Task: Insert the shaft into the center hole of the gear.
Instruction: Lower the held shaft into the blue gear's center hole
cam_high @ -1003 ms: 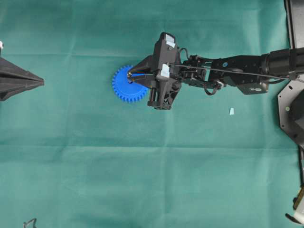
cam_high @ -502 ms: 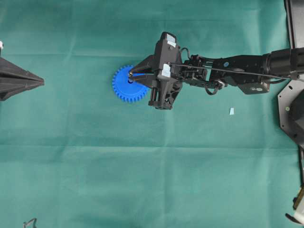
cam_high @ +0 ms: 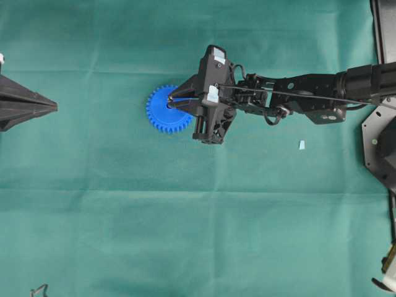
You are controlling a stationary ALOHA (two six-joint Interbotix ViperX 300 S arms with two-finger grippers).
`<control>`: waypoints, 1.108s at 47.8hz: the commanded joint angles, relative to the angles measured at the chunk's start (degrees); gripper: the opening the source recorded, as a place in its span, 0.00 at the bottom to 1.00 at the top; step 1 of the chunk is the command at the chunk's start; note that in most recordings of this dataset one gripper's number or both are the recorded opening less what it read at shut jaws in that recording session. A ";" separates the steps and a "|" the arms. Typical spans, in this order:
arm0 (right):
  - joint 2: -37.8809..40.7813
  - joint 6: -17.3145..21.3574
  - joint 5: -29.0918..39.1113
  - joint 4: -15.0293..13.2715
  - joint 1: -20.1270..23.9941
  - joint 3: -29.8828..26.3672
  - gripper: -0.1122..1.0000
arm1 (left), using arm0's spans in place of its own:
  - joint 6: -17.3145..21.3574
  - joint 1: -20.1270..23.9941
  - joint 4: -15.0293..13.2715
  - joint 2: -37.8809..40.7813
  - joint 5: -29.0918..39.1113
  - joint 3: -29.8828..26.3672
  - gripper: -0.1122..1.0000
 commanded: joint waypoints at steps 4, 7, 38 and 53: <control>0.35 0.35 -0.88 0.18 0.00 -1.32 0.25 | -0.09 0.09 0.09 0.44 -0.26 -1.41 0.10; 1.14 0.53 -1.05 0.18 0.00 -1.41 0.25 | -0.09 0.09 0.09 0.44 -0.26 -1.41 0.10; 3.43 0.62 -1.23 0.26 0.00 -1.93 0.25 | -0.09 0.18 0.18 0.44 -0.26 -1.41 0.10; 3.43 0.70 -1.05 0.26 0.00 -2.11 0.25 | 0.00 0.09 0.09 0.44 -0.26 -1.41 0.10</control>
